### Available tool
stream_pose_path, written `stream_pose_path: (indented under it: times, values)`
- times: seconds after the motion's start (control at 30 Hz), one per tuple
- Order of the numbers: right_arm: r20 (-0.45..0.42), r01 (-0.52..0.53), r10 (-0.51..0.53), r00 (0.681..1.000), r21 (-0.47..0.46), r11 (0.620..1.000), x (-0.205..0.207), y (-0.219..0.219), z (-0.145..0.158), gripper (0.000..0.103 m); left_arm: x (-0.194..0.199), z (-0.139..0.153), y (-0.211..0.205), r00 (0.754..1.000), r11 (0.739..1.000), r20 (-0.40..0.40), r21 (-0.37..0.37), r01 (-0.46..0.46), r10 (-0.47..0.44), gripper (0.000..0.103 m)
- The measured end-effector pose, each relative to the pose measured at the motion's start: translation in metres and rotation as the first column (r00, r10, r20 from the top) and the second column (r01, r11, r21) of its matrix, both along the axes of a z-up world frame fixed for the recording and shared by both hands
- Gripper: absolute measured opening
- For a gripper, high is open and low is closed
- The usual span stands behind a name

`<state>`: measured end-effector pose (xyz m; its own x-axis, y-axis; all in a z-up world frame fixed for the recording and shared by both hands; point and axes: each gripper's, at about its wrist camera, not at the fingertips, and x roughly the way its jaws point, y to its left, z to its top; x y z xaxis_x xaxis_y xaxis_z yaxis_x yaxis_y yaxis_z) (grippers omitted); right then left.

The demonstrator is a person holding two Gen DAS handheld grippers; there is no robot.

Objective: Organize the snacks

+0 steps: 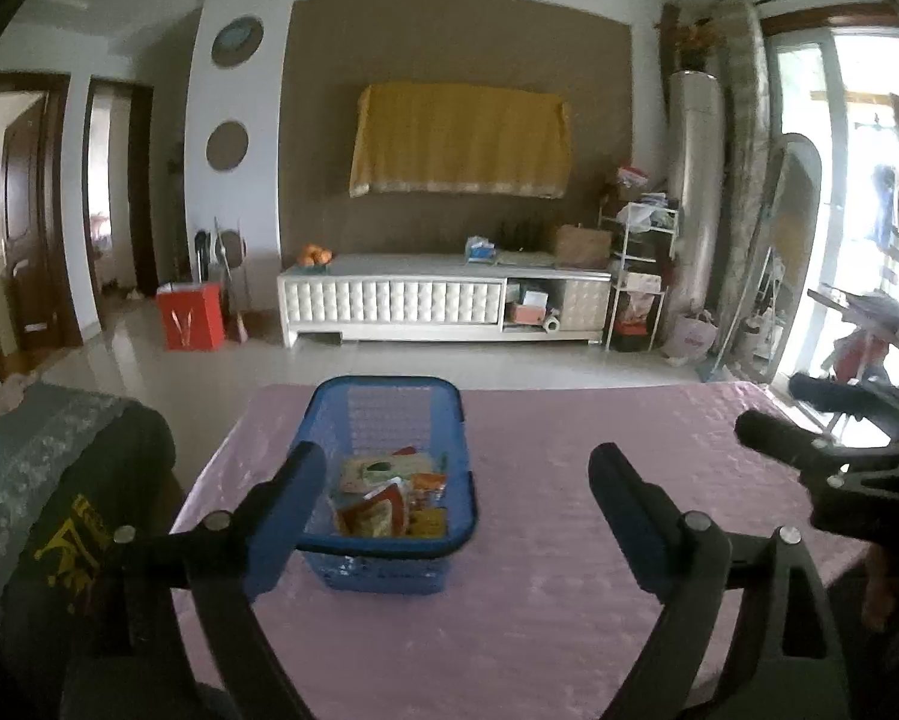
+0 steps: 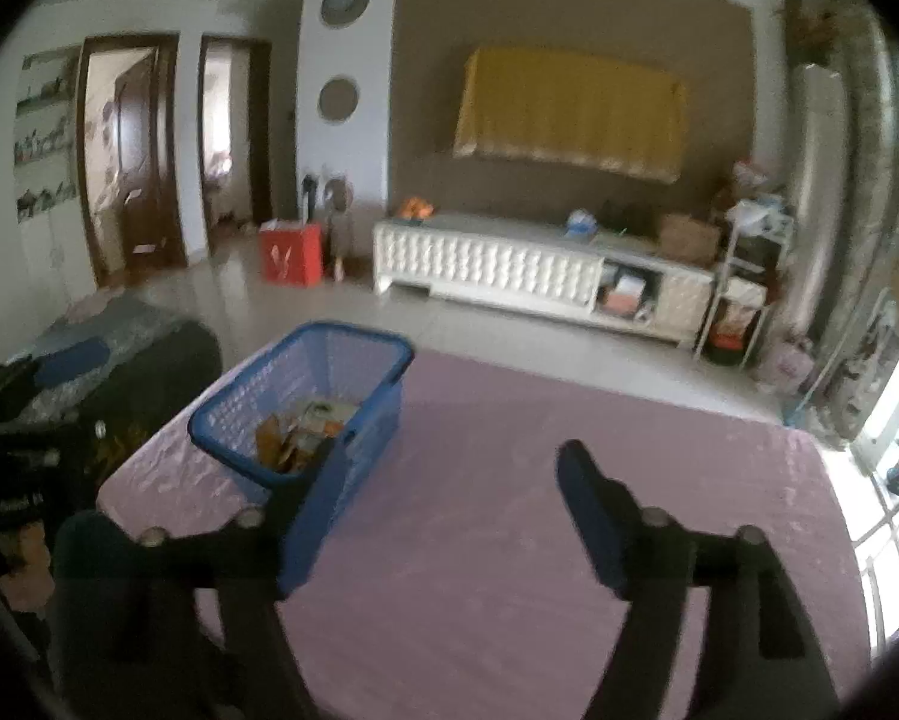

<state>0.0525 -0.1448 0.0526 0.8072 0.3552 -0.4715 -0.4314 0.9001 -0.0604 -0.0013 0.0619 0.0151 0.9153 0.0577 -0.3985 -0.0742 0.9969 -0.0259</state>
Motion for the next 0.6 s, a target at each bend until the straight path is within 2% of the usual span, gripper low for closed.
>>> stream_pose_path:
  times: [0.03,0.07,0.17,0.33,0.6]
  values:
    - [0.012,0.006,-0.006,1.000,0.009,1.000,-0.003,-0.002,0.002,0.087,-0.005,0.000,-0.005,1.000,1.000,0.003,0.008,0.001,-0.001,0.094]
    - [0.027,0.015,-0.016,1.000,0.021,1.000,-0.008,-0.006,0.004,0.092,-0.012,0.001,-0.012,1.000,1.000,0.007,0.019,0.003,-0.003,0.103]
    - [0.070,0.033,-0.037,0.997,0.056,0.998,-0.026,-0.017,0.006,0.103,-0.028,0.002,-0.027,1.000,0.999,0.019,0.045,0.011,-0.011,0.103]
    - [0.108,0.085,-0.092,0.990,0.063,0.994,-0.048,-0.023,0.002,0.103,-0.049,-0.001,-0.045,1.000,0.996,0.010,0.080,0.027,-0.027,0.103]
    - [0.061,0.098,-0.101,0.993,0.060,0.993,-0.062,-0.026,-0.012,0.103,-0.065,-0.010,-0.055,0.998,0.995,0.000,0.073,0.065,-0.065,0.103]
